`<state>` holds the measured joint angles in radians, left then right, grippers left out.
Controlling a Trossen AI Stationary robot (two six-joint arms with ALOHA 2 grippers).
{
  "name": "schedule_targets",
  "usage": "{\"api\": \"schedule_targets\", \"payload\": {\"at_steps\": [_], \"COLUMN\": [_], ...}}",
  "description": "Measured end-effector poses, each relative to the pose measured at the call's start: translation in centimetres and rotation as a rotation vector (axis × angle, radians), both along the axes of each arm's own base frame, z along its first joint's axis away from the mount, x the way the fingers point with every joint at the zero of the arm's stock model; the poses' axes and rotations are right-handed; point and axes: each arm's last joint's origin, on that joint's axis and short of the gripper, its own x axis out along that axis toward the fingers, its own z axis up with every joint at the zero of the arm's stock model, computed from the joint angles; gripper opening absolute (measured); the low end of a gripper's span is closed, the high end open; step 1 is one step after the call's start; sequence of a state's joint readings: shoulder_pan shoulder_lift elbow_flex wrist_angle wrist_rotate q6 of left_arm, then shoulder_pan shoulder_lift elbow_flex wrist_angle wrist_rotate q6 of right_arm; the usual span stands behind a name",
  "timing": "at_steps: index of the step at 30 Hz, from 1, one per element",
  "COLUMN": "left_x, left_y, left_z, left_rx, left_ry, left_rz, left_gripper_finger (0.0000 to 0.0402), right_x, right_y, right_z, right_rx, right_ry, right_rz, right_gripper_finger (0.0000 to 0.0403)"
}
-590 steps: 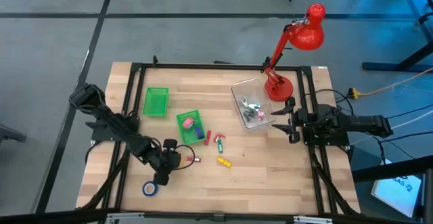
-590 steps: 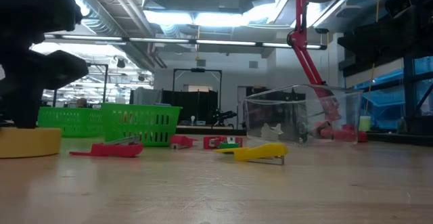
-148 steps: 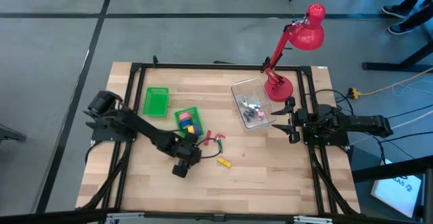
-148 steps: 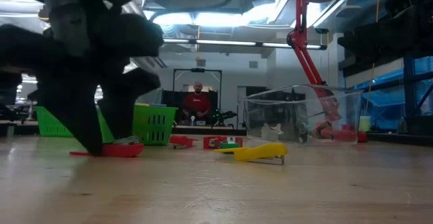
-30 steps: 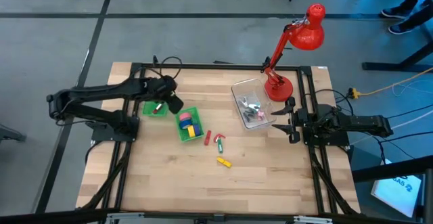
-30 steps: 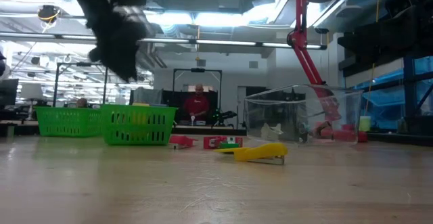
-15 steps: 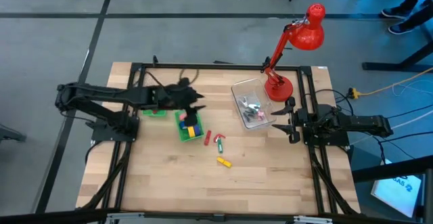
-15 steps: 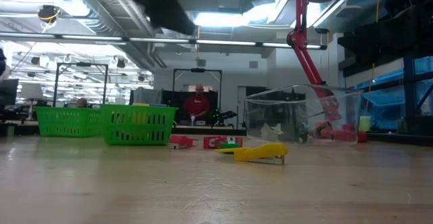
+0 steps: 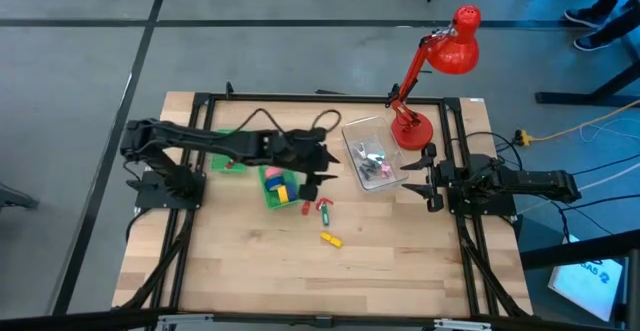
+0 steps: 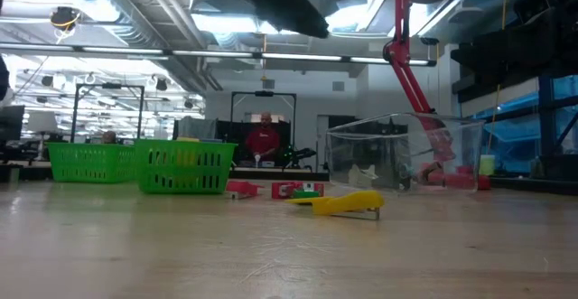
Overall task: Pick and place Stapler, Stapler remover, tape
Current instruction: Put the yellow stapler into the left green bin
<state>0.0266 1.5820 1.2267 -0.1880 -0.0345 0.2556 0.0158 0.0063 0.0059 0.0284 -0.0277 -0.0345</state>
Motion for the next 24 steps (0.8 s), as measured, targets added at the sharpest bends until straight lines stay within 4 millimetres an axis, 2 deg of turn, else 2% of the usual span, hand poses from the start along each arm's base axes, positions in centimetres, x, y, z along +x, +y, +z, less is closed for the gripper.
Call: {"api": "schedule_targets", "payload": {"at_steps": [4, 12, 19, 24], "left_x": [1.9, 5.2, 6.3, 6.6], "left_y": [-1.3, -5.3, -8.3, -9.4], "left_z": [-1.5, -5.8, -8.3, -10.0], "left_rx": [-0.018, 0.055, 0.032, -0.057], "left_ry": [0.043, 0.148, 0.204, 0.244], "left_rz": [-0.026, -0.171, -0.304, -0.384], "left_gripper_finger": [0.0178, 0.0176, 0.0173, 0.0172], "right_x": [0.0, 0.0, 0.0, 0.0], "right_y": [0.0, 0.0, 0.0, 0.0], "right_z": [0.0, 0.0, 0.0, 0.0], "right_rx": [0.000, 0.000, 0.000, 0.000], "right_ry": [0.000, 0.000, 0.000, 0.000], "right_rz": [0.000, 0.000, 0.000, 0.000], "right_gripper_finger": [0.0232, 0.0232, 0.0232, 0.0232]}}
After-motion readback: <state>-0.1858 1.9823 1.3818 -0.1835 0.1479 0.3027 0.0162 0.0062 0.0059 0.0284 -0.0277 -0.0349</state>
